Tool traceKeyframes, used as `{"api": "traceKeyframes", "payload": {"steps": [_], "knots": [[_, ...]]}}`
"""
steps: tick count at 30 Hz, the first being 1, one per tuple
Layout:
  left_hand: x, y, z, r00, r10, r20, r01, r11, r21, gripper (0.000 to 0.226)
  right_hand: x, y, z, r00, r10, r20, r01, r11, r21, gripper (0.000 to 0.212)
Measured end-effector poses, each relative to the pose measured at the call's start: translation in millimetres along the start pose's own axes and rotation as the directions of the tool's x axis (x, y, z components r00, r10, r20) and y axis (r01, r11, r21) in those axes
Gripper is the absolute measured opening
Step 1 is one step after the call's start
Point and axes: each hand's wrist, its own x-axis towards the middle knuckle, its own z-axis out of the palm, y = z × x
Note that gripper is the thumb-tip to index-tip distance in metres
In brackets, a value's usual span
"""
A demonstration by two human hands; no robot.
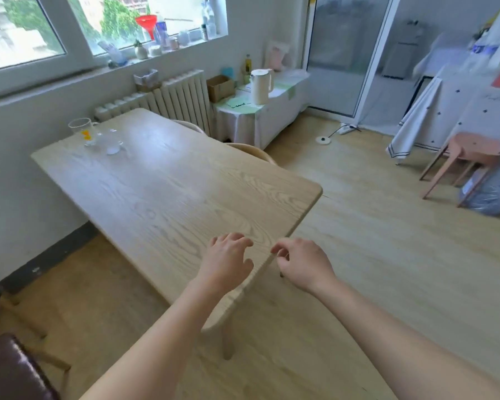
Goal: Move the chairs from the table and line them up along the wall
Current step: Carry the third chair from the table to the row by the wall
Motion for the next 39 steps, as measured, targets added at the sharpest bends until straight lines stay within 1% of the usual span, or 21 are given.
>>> {"api": "traceKeyframes", "payload": {"steps": [5,10,14,19,23,26,31,37,39], "knots": [[51,34,-1,0.999,0.041,0.0,-0.041,0.999,0.016,0.044,25,35,-35,0.997,0.041,-0.058,-0.04,0.999,0.022,0.031],[128,49,1,0.999,0.047,-0.005,-0.047,0.999,-0.023,0.05,86,60,-67,0.997,0.045,-0.068,-0.045,0.999,-0.006,0.031],[203,48,-1,0.999,0.035,-0.027,-0.036,0.998,-0.052,0.052,153,74,-93,0.997,0.027,-0.07,-0.03,0.999,-0.043,0.031],[310,39,-15,0.998,-0.026,-0.049,0.019,0.992,-0.125,0.051,256,83,-136,1.0,0.006,-0.023,-0.008,0.994,-0.107,0.031],[374,27,-24,0.997,-0.052,-0.053,0.046,0.992,-0.114,0.054,327,84,-160,1.0,-0.014,-0.026,0.011,0.994,-0.11,0.031],[409,19,-22,0.998,-0.065,-0.022,0.063,0.992,-0.108,0.056,371,85,-163,1.0,-0.025,0.014,0.026,0.996,-0.091,0.031],[450,-1,-10,0.991,-0.131,0.021,0.133,0.985,-0.108,0.063,433,88,-148,0.993,-0.049,0.107,0.058,0.995,-0.077,0.032],[501,-29,8,0.975,-0.22,0.04,0.221,0.974,-0.041,0.064,526,103,-123,0.957,-0.049,0.285,0.076,0.994,-0.082,0.036],[523,-38,13,0.965,-0.261,0.025,0.262,0.965,-0.024,0.062,562,111,-111,0.94,-0.061,0.336,0.089,0.994,-0.068,0.038]]}}
